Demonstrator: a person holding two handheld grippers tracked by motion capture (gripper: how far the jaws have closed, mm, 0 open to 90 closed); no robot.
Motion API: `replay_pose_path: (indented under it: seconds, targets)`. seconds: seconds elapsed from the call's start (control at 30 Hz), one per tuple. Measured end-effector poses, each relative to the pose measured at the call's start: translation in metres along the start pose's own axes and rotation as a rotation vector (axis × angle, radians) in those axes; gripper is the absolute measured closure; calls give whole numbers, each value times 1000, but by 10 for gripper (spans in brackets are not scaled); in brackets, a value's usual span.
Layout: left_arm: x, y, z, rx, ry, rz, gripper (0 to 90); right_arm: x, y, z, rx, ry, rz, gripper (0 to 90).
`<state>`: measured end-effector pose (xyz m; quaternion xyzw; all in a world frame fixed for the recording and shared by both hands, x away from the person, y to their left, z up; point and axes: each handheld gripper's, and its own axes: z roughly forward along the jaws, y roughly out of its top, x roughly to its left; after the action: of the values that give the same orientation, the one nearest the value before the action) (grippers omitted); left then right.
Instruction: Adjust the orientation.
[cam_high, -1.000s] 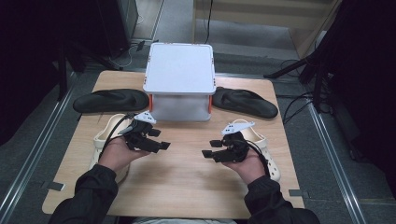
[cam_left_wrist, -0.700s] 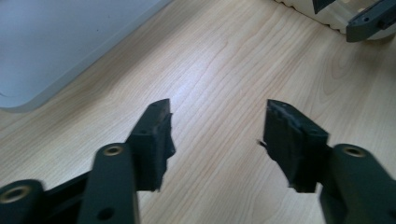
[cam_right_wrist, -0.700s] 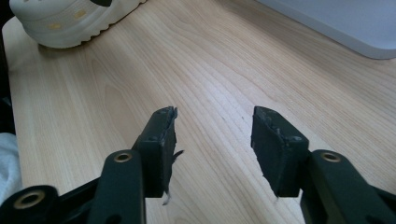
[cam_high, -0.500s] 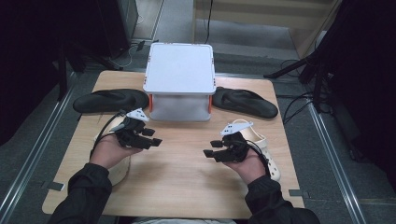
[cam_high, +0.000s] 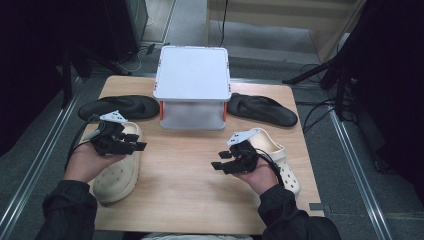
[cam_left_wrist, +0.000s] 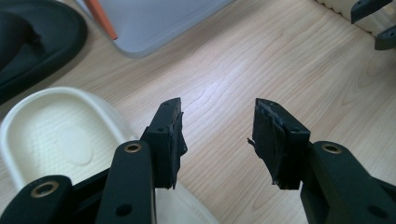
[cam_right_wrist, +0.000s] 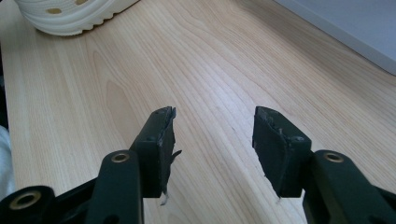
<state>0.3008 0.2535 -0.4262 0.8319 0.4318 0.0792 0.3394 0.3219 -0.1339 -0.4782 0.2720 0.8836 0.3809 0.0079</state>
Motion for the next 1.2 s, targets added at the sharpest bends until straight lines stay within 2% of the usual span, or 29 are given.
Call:
replay_pose_path:
  seconds: [0.07, 0.17, 0.27, 0.43, 0.5, 0.57, 0.6, 0.63, 0.77, 1.0, 1.03, 1.2]
  targets:
    - [1, -2, -2, 1, 9, -2, 533, 0, 2, 2, 1, 4, -10, 494]
    - [6, -9, -7, 9, 25, -33, 533, 1, 4, 5, 7, 9, -18, 489]
    - [9, -12, -9, 16, 38, -39, 533, 1, 5, 7, 14, 11, -21, 488]
    - [17, -21, -11, 34, 63, -73, 534, 3, 7, 10, 22, 16, -20, 487]
    - [21, -25, -10, 35, 65, -90, 537, 3, 8, 10, 22, 18, -26, 486]
    - [26, -31, -7, 47, 66, -115, 582, 4, 9, 12, 28, 20, -23, 488]
    - [26, -31, -7, 47, 66, -115, 607, 4, 9, 12, 28, 20, -23, 488]
    - [29, -34, -4, 63, 56, -138, 612, 3, 9, 12, 34, 20, -34, 488]
    - [33, -36, -1, 57, 41, -156, 619, 4, 9, 13, 36, 20, -36, 489]
    - [35, -36, 8, 82, 41, -153, 610, 4, 9, 14, 43, 18, -33, 489]
    - [34, -36, 15, 114, 42, -136, 617, 4, 9, 15, 48, 18, -35, 489]
    - [36, -36, 14, 110, 30, -147, 659, 6, 9, 17, 58, 16, -42, 490]
